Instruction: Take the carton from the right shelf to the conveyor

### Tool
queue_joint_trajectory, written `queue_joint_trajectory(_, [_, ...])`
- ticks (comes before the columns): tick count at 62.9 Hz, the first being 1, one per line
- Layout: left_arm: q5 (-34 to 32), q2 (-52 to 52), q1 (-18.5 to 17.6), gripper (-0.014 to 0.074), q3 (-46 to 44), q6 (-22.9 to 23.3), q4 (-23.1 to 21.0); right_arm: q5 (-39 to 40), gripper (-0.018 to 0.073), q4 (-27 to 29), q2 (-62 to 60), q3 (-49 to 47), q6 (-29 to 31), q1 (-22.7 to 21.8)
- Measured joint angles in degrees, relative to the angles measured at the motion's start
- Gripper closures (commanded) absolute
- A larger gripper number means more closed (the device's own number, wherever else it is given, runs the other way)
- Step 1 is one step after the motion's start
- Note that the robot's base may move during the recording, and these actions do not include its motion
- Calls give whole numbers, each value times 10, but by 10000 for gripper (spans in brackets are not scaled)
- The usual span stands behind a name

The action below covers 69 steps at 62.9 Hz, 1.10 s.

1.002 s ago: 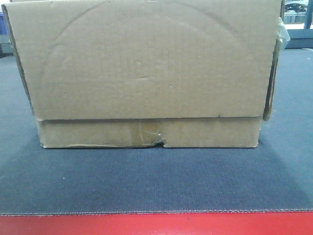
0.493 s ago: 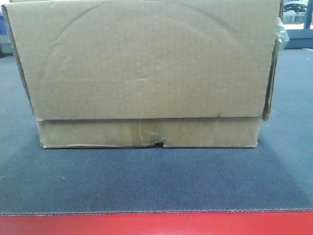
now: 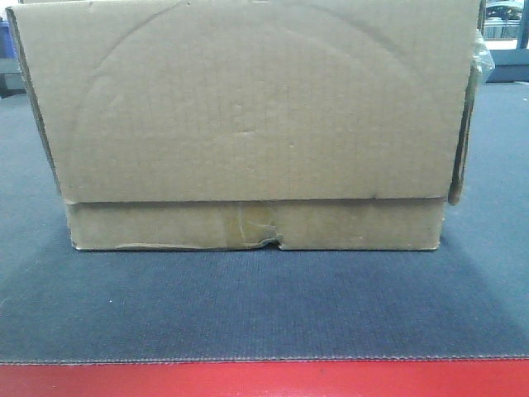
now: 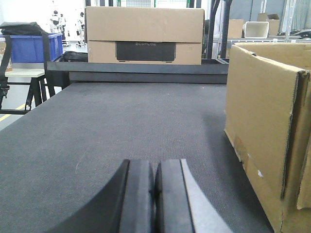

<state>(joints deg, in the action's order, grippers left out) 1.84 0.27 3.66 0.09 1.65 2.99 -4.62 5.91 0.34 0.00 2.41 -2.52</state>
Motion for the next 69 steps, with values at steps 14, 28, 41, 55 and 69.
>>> queue_joint_trajectory(14, [0,0,0,594,0,0,0,3,628,0,0,0,0,0])
queue_joint_trajectory(28, [0,0,0,594,0,0,0,4,628,0,0,0,0,0])
queue_joint_trajectory(41, [0,0,0,594,0,0,0,4,628,0,0,0,0,0])
queue_joint_trajectory(55, [0,0,0,594,0,0,0,4,628,0,0,0,0,0])
queue_joint_trajectory(69, [0,0,0,594,0,0,0,4,628,0,0,0,0,0])
